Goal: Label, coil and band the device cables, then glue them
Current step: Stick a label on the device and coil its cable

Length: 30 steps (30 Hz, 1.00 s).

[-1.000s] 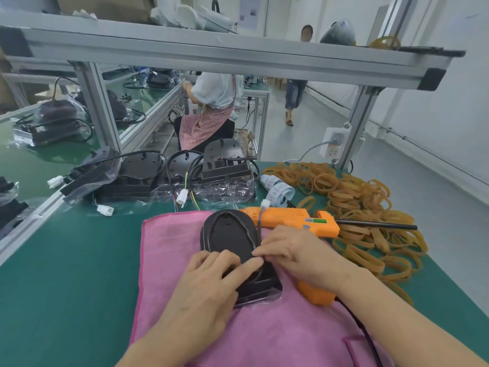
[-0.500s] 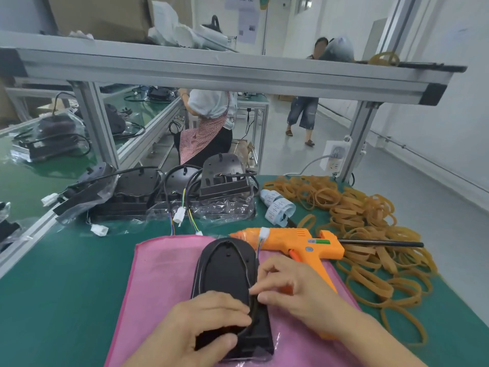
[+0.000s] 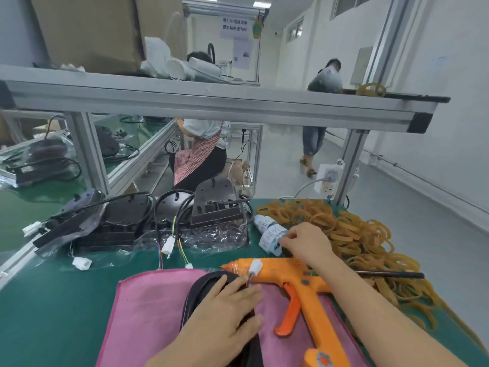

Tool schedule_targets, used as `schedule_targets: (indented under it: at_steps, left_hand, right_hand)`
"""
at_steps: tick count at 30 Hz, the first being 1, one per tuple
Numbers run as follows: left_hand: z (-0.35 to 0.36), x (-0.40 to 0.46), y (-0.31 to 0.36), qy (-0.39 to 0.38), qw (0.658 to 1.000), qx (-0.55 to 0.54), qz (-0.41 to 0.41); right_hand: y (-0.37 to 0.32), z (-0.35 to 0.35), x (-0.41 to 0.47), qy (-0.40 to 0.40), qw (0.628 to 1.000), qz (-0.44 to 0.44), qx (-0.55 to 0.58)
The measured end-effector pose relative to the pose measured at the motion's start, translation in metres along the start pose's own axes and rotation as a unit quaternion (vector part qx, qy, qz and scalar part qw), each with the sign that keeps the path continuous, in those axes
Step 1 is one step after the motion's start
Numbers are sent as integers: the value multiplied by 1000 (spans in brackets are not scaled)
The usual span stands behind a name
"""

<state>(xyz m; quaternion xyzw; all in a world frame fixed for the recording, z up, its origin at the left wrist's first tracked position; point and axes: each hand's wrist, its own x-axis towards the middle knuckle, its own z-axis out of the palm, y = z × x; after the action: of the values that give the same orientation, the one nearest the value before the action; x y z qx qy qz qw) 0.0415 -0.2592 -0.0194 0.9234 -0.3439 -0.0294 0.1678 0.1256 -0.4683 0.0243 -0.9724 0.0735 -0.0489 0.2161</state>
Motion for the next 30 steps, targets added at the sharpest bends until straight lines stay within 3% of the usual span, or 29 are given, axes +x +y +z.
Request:
schedule_targets:
  at_steps: [4, 7, 9, 12, 15, 17, 25, 27, 30]
  left_hand:
    - [-4, 3, -3, -29, 999, -26, 5]
    - [-12, 2, 0, 14, 993, -118, 22]
    - [-22, 0, 2, 89, 965, -247, 18]
    - [-37, 5, -2, 176, 907, -379, -51]
    - [-49, 25, -5, 219, 873, -419, -117]
    - [-56, 44, -4, 210, 864, -441, -123]
    - [-37, 123, 11, 129, 877, -429, -174]
    - [-33, 129, 10, 149, 875, -417, -194]
    - [-31, 131, 4, 204, 844, -455, -196]
  right_hand:
    - [-9, 25, 35, -29, 990, 122, 61]
    - [-11, 35, 46, -19, 968, 190, 166]
    - [-11, 34, 49, -12, 941, 226, 252]
    - [-7, 22, 44, -31, 894, 231, 382]
    - [3, 5, 33, -52, 843, 212, 492]
    - [11, -5, 26, -69, 830, 194, 518]
    - [14, -12, 3, -96, 861, 86, 493]
    - [14, -12, 0, -97, 870, 59, 481]
    - [17, -10, -3, -74, 880, 31, 467]
